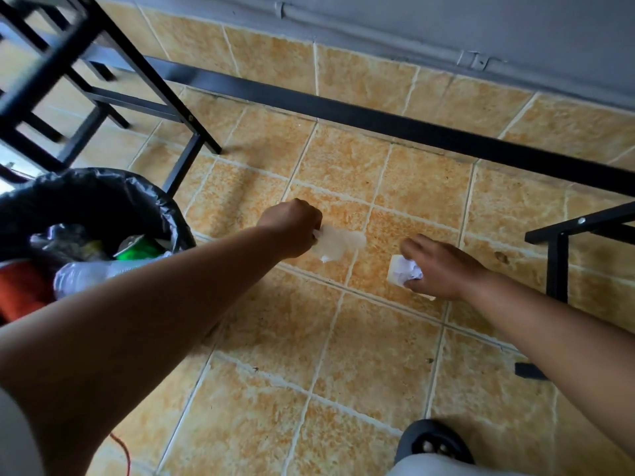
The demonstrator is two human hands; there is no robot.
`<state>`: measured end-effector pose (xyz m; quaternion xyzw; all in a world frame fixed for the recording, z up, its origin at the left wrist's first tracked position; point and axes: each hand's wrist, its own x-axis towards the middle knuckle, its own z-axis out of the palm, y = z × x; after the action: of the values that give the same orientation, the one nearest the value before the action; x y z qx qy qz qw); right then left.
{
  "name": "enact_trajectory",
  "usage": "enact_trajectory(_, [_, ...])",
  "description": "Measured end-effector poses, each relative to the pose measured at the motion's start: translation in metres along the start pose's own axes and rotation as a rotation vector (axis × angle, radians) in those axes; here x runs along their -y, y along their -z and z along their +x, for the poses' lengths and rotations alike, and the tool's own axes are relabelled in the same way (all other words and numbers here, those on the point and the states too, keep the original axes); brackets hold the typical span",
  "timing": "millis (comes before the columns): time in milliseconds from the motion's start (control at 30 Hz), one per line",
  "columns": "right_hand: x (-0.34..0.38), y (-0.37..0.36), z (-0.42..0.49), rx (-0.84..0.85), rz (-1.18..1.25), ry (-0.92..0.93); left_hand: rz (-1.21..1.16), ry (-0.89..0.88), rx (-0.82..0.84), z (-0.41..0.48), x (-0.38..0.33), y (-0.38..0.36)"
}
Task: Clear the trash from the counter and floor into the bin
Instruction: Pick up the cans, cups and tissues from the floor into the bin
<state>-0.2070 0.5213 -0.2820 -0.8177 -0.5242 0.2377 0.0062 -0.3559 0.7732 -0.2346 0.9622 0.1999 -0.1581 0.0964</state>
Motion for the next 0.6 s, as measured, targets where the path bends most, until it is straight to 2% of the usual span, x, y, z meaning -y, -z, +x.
enact_trajectory(167, [0.034,0.045,0.008,-0.2,0.103,-0.005,-0.056,0.021,-0.095,-0.018,0.017,0.041])
enact_trajectory(300, [0.077,0.098,0.019,-0.363,0.135,0.074,-0.142,0.062,-0.176,-0.043,0.041,0.08])
enact_trajectory(467, [0.146,0.165,0.032,-0.453,0.11,0.183,-0.176,0.15,-0.294,-0.1,0.092,0.134])
enact_trajectory(600, [0.221,0.202,0.047,-0.501,0.184,0.292,-0.18,0.265,-0.361,-0.162,0.147,0.159])
